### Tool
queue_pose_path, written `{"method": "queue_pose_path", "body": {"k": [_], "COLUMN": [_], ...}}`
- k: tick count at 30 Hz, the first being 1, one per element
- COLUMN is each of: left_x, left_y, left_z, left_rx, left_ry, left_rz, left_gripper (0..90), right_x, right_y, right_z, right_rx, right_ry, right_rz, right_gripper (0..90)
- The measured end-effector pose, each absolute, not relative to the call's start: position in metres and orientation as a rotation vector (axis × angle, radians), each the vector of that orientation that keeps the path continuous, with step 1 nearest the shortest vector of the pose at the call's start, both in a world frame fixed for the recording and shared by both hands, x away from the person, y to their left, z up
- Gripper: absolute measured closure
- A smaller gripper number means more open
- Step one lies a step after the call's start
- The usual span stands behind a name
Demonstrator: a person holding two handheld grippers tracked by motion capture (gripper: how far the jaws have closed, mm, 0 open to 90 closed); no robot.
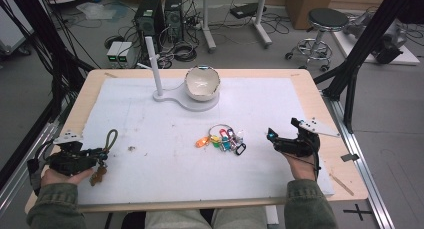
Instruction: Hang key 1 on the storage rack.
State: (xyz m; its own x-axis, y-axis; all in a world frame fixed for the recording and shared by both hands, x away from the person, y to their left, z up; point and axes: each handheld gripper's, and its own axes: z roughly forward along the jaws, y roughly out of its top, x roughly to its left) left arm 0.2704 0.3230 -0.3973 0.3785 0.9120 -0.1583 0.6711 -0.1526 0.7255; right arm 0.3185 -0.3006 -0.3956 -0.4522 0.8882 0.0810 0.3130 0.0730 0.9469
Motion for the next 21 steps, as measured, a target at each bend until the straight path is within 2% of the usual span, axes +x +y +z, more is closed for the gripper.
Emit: {"method": "queue_pose_path", "body": {"k": [17, 21], "left_x": [0.303, 0.311], "left_y": [0.319, 0.319], "left_z": [-0.371, -0.365], "left_rx": [1.812, 1.794], "left_ry": [1.363, 1.373], "left_rz": [0.476, 0.456], "left_gripper": [71.2, 71.4], "right_x": [0.318, 0.318], "right_y": [-0.300, -0.301], "right_z": [-0.397, -0.397], "right_rx": [1.188, 1.191], "right_ry": [1.814, 1.811], "right_rz": [1.413, 1.417], "right_gripper": [0.7, 0.7]}}
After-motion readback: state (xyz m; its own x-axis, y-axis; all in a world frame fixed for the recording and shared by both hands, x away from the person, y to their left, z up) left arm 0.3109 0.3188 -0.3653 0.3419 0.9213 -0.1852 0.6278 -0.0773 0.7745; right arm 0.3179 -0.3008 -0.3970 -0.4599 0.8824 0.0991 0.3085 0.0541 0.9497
